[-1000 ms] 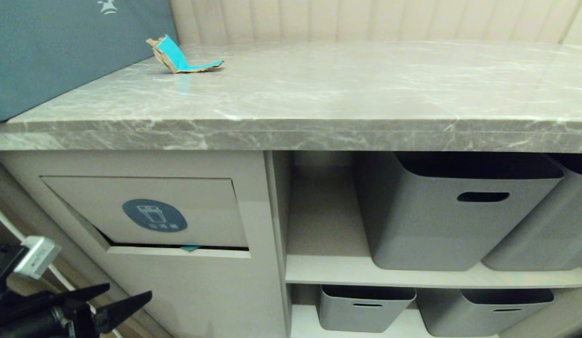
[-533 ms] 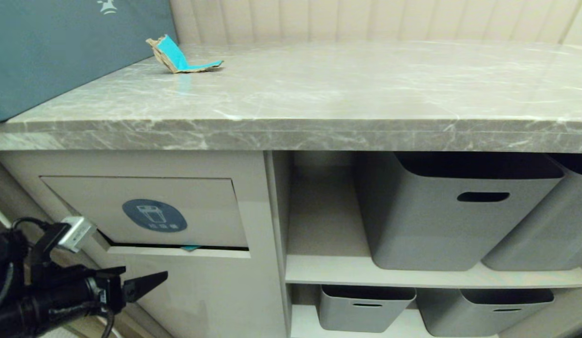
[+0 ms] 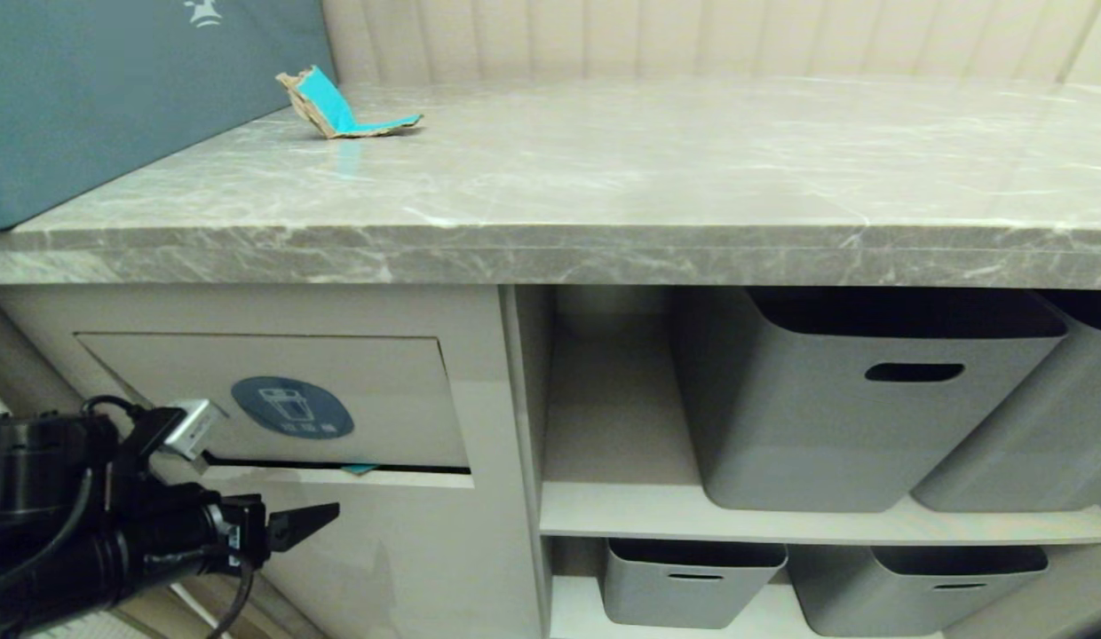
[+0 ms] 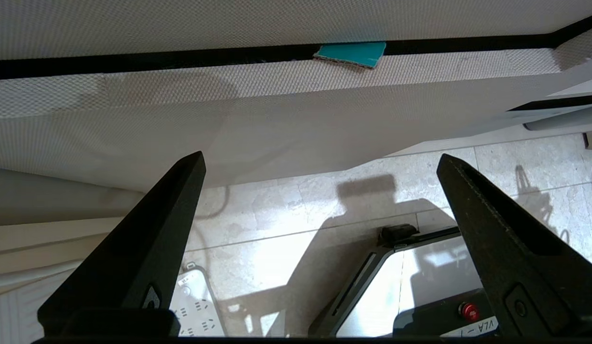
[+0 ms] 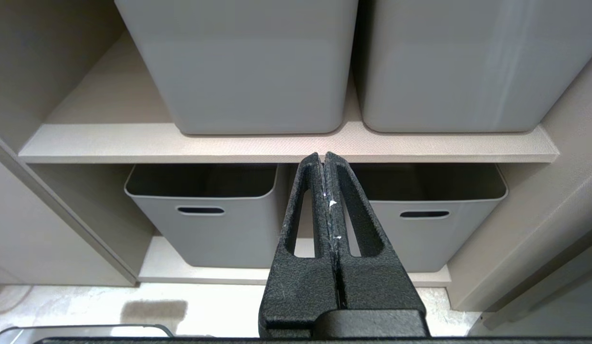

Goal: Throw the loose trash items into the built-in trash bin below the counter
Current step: Put the garbage in the trash can

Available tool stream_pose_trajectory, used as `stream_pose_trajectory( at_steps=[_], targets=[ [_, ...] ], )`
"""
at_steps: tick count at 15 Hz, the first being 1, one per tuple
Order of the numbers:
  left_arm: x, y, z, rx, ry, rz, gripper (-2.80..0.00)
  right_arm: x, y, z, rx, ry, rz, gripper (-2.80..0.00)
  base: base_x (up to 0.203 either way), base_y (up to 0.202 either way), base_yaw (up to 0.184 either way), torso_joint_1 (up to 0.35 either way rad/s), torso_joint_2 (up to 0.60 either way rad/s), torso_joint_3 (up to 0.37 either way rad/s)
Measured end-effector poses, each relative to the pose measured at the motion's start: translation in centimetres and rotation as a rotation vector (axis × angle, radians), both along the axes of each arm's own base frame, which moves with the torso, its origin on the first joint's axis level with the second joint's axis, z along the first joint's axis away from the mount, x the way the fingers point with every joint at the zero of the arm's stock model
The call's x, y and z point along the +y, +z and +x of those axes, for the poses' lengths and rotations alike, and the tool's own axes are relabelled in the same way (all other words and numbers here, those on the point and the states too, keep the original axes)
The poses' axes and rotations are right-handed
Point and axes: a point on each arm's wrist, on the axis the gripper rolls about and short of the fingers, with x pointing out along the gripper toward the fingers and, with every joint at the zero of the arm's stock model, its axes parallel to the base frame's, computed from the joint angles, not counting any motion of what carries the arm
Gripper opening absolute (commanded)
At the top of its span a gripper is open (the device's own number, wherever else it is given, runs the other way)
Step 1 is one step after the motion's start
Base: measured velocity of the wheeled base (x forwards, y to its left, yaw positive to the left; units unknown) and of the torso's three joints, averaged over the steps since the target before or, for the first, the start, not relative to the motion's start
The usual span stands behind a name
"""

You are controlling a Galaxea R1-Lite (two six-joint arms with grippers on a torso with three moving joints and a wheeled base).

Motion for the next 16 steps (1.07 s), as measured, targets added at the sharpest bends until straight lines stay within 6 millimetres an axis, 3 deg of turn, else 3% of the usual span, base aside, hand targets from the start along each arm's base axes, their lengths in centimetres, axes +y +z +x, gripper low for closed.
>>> stream_pose_trajectory(
  at_steps=[3, 4, 16],
  targets=[
    [-0.1, 0.0, 0.7, -0.023, -0.002, -0.001, 0.0, 0.0, 0.0, 0.0, 0.0, 0.0, 0.0, -2.8, 0.0, 0.0, 0.0, 0.0, 0.0, 0.0],
    [-0.1, 0.1, 1.1, -0.035, -0.001, -0.001, -2.8, 0.0, 0.0, 0.0, 0.0, 0.0, 0.0, -2.8, 0.0, 0.0, 0.0, 0.0, 0.0, 0.0],
    [-0.8, -0.5, 3.7, -0.036, -0.025, -0.01, -2.8, 0.0, 0.0, 0.0, 0.0, 0.0, 0.0, -2.8, 0.0, 0.0, 0.0, 0.0, 0.0, 0.0]
  ],
)
